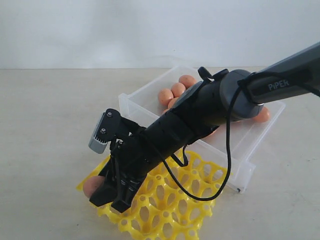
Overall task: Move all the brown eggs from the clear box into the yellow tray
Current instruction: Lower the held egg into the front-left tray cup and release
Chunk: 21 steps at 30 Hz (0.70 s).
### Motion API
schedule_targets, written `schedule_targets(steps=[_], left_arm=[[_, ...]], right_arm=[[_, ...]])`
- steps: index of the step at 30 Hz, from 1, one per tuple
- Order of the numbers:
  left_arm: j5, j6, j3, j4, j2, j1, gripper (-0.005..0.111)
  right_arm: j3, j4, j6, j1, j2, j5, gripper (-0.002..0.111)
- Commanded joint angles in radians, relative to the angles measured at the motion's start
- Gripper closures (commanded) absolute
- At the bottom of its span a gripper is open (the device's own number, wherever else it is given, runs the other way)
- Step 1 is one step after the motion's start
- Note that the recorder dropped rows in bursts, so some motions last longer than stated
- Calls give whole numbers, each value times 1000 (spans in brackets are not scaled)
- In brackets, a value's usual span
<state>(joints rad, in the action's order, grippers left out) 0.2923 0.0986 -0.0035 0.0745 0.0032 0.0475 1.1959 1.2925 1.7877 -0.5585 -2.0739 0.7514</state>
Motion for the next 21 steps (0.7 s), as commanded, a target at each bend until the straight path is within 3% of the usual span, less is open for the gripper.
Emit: schedule_targets(steps=[1,8,10,15,17,21], left_arm=[[0,-8,3,1,-3,1,103],[0,-8,3,1,-3,1,103],[0,-8,3,1,-3,1,103],[0,-8,3,1,-3,1,103],[0,-8,3,1,-3,1,103],[0,-8,3,1,-3,1,103]], right_arm=[[2,-5,-11,1,2,1,96],[2,-5,-35,1,2,11,95],[2,4,-35,1,2,11,87],[2,9,-86,1,9,-14,46],[2,7,-91,1,9,-25,40],[2,7,-89,1,9,-38,40]])
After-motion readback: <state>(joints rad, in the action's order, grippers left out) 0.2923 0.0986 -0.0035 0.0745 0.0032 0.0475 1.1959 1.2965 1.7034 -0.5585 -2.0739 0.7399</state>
